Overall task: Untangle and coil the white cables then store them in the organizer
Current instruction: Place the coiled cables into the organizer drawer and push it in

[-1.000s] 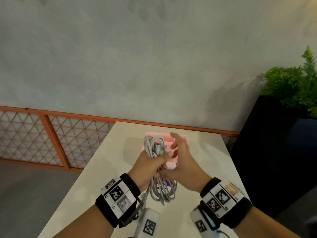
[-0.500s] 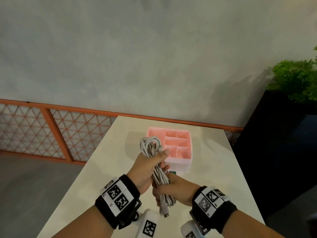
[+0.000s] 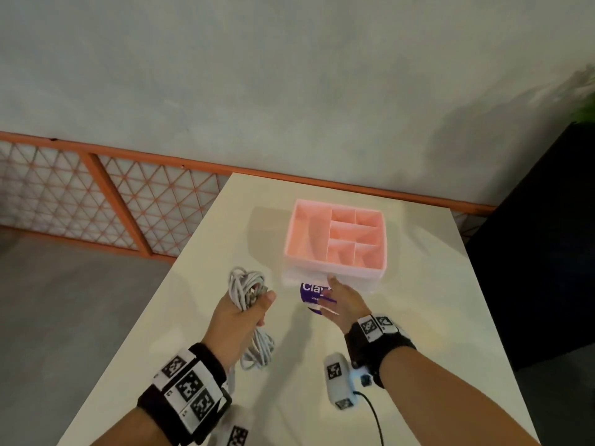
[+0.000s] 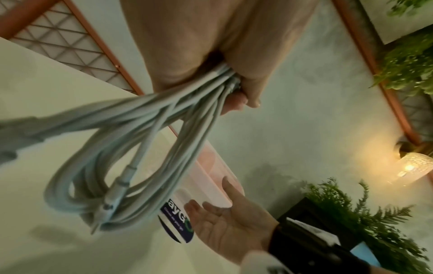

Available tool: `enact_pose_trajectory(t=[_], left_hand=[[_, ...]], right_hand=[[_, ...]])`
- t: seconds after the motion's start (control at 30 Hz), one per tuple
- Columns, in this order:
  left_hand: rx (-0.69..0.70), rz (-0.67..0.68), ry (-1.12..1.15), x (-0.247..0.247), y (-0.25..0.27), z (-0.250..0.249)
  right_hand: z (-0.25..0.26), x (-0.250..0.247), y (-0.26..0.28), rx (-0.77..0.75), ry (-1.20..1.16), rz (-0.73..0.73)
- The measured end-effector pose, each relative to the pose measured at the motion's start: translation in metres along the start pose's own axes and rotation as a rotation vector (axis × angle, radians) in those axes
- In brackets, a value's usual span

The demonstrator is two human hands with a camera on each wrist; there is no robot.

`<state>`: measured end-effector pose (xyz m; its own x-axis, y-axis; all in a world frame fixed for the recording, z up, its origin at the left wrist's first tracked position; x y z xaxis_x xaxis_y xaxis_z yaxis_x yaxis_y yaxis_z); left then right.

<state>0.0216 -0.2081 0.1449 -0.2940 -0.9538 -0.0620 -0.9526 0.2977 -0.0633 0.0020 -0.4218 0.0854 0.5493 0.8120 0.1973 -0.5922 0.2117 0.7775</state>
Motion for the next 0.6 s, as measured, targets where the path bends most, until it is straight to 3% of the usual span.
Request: enact_pose_trajectory(t=[0.23, 0.4, 0.6], left_hand=[[-0.030, -0.015, -0.050, -0.022, -0.010, 0.013], [-0.061, 0.010, -0.024, -0.030, -0.012, 0.022], [-0.100, 0.012, -0.008, -0.028, -0.008, 0.028]], right_hand=[[-0.009, 0.014, -0.055, 0.130, -0.699, -0.104], [-0.012, 0.024, -0.070, 0.126, -0.882, 0.000], [-0.012, 0.028, -0.079, 0.087, -0.987, 0.024]])
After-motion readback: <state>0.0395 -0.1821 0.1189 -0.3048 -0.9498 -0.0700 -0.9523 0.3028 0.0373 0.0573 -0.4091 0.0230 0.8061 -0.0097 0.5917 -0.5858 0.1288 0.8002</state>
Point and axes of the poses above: each hand's wrist, its own y-axis away from the middle knuckle, its own x-axis out of the palm, z = x × y, the point moved 2 cm from there along -y, towards the middle knuckle, and after that the axes turned 13 degrees about x, right-handed, at the moved point
